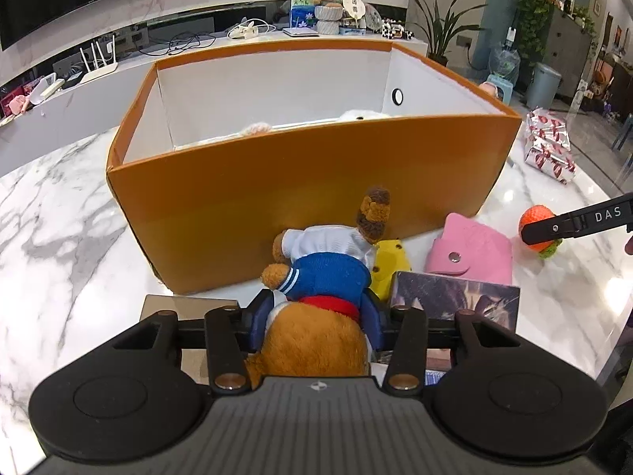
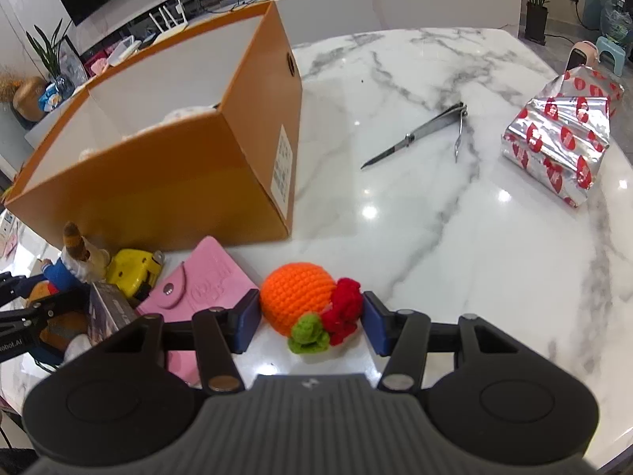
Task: Organize objects
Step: 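Close left tool on sailor bear while right tool grasps orange crocheted ball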
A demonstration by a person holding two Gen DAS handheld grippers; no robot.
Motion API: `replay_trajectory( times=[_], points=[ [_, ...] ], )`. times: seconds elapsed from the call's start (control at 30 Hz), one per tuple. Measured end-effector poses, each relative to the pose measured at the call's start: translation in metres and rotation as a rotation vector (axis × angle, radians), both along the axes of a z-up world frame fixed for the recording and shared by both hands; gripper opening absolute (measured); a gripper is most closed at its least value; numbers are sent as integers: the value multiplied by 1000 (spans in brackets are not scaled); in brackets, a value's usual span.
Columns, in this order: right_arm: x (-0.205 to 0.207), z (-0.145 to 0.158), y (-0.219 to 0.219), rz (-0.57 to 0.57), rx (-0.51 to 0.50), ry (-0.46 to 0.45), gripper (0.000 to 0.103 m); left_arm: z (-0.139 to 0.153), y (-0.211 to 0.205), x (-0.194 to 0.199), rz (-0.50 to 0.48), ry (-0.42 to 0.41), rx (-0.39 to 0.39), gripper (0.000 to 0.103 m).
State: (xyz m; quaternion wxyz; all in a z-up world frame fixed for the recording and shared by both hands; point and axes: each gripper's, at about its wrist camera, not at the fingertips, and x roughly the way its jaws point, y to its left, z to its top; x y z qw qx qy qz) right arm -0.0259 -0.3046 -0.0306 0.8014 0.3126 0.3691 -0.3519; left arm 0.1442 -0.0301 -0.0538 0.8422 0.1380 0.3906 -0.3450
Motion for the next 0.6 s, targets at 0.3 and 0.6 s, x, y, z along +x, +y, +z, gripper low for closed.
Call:
replay_trajectory(
  times=[0.3, 0.6],
  points=[
    [-4, 4, 0, -9, 3, -25, 57, 8, 3, -3, 15, -12, -42, 51],
    [-5, 16, 7, 16, -10, -51, 57, 24, 12, -8, 45, -50, -78, 51]
  ],
)
